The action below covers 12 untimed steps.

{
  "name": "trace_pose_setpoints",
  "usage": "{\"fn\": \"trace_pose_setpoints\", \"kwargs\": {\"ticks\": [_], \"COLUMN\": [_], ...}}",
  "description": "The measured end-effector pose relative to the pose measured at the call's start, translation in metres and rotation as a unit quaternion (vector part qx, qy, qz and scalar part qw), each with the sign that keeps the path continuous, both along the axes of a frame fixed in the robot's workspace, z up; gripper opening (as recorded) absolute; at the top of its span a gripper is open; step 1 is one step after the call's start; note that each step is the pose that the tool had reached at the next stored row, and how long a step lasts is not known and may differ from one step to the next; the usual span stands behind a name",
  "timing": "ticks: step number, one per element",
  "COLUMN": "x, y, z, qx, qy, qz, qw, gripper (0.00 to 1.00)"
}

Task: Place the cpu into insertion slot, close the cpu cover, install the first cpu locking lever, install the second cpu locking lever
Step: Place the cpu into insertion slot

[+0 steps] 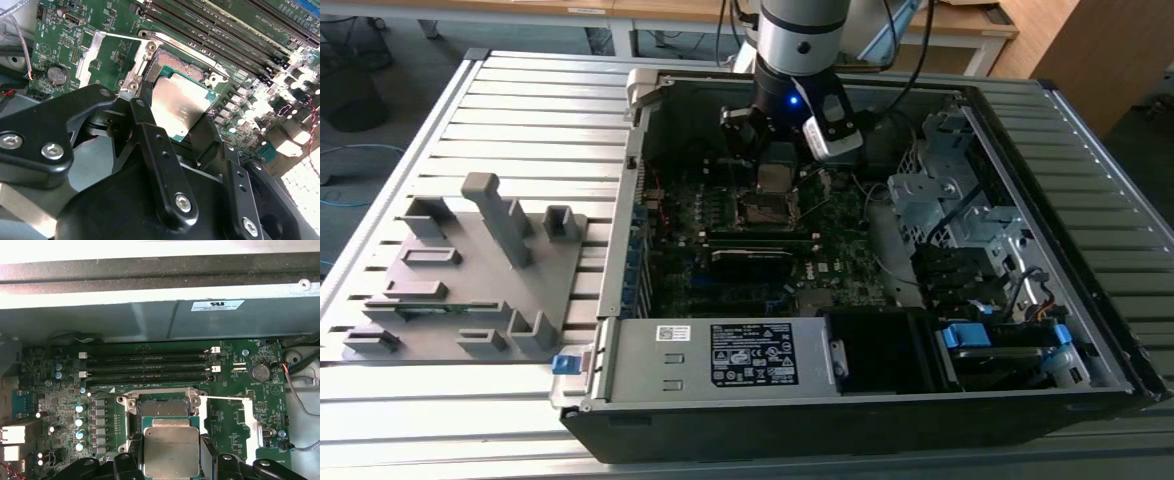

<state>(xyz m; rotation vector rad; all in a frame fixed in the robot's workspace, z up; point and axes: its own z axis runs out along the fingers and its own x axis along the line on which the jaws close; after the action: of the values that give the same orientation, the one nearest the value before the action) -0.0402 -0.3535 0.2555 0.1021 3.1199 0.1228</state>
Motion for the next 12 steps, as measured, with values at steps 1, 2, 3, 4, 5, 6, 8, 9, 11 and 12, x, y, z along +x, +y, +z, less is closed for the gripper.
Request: {"fn": "trace_pose_setpoints", "kwargs": {"ticks": [1, 2, 3, 4, 5, 6, 8, 9, 11, 12], "x": [0.0, 0.0, 0.0, 0.0, 0.0, 0.0, 0.0, 0.0, 0.0, 0.0], "y": [0.0, 0.0, 0.0, 0.0, 0.0, 0.0, 0.0, 0.0, 0.0, 0.0], "z": [0.0, 0.0, 0.0, 0.0, -0.0001, -0.0002, -0.0005, -0.0006, -0.0009, -0.0011], "qx": [0.0, 0.0, 0.0, 0.0, 0.0, 0.0, 0.0, 0.0, 0.0, 0.0], "qy": [0.0, 0.0, 0.0, 0.0, 0.0, 0.0, 0.0, 0.0, 0.0, 0.0], "qz": [0.0, 0.0, 0.0, -0.002, -0.006, -0.012, -0.026, -0.035, -0.054, -0.063], "qw": [1.0, 1.0, 1.0, 1.0, 1.0, 0.9999, 0.9997, 0.9994, 0.9986, 0.998], "gripper": [0.54, 0.54, 0.54, 0.54, 0.54, 0.54, 0.54, 0.54, 0.54, 0.54]}}
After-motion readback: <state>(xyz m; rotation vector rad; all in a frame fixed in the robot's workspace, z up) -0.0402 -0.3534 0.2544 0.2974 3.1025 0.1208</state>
